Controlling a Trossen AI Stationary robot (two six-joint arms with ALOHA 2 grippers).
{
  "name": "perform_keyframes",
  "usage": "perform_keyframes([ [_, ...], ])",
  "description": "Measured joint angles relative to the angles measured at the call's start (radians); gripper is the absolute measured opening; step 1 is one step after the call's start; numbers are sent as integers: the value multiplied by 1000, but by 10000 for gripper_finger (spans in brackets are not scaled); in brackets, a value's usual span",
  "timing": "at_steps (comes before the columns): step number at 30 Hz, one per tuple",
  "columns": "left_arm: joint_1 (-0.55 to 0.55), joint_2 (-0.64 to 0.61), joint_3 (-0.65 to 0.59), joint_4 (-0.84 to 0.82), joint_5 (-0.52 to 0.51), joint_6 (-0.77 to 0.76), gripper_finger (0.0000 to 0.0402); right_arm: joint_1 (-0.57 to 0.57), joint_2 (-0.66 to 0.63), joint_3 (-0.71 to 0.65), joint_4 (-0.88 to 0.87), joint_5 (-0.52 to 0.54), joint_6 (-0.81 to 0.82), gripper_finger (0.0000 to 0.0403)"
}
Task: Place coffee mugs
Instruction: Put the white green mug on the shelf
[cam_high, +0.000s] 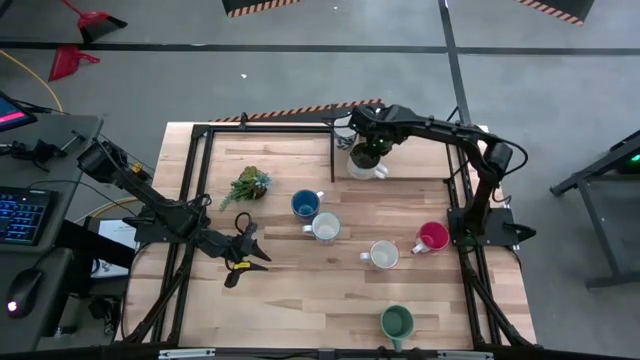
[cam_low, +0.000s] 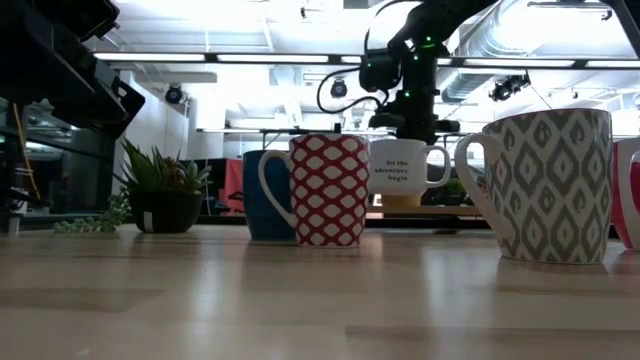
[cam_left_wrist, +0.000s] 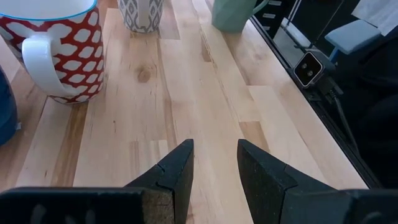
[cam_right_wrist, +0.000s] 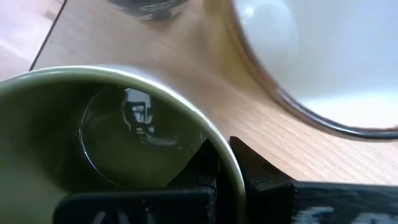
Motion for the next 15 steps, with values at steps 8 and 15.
perform_keyframes([
  [8, 0, 0, 0, 0, 0, 0, 113, -5, 0, 0, -4, 4, 7, 0],
  [15, 0, 0, 0, 0, 0, 0, 113, -5, 0, 0, -4, 4, 3, 0],
])
